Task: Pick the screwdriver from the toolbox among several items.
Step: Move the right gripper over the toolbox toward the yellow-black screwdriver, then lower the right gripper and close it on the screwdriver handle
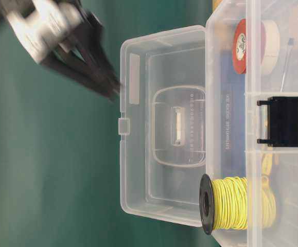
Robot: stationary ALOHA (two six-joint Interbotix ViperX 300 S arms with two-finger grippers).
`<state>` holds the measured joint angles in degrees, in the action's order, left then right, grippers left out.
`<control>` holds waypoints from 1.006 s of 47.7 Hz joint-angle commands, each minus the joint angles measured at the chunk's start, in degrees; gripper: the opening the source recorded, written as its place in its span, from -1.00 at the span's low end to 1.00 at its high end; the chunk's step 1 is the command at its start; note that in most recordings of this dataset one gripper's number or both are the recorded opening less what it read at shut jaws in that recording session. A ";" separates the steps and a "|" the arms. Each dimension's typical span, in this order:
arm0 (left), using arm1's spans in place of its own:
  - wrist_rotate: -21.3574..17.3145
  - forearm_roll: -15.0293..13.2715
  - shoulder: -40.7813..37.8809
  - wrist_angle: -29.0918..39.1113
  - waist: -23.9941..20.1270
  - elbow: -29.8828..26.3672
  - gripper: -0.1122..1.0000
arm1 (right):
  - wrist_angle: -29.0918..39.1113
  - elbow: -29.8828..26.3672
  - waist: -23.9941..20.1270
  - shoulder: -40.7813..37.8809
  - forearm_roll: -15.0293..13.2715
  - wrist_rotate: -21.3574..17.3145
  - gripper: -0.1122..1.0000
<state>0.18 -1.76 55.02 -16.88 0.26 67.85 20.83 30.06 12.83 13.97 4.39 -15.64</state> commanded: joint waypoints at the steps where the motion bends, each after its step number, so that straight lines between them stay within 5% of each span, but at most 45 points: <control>1: 0.00 -0.18 -0.62 -0.62 0.00 -0.97 -0.80 | 4.83 -6.06 1.23 -5.01 -0.26 -0.09 0.48; 4: 0.00 -0.18 -0.53 -0.62 0.09 -0.97 -0.80 | 7.56 -9.40 1.58 -9.23 -0.35 -0.09 0.60; 17: 0.00 -0.18 -0.53 -0.62 0.09 -0.97 -0.80 | 17.23 -22.06 1.67 -26.10 -0.26 -0.18 0.51; 38: 0.00 -0.18 -0.53 -0.35 0.09 -0.88 -0.80 | 18.28 -25.84 1.05 -36.04 0.09 -0.18 0.48; 43: 0.00 -0.18 -0.44 -0.26 0.09 -0.88 -0.80 | 17.49 -25.75 1.05 -36.47 0.18 -0.09 0.30; 48: 0.09 -0.18 -0.44 -0.26 0.09 -0.88 -0.80 | 17.05 -25.75 1.05 -36.56 0.18 0.00 -0.23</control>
<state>0.26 -1.76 54.84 -16.88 0.26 67.85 38.58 5.54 13.89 -23.73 4.39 -15.56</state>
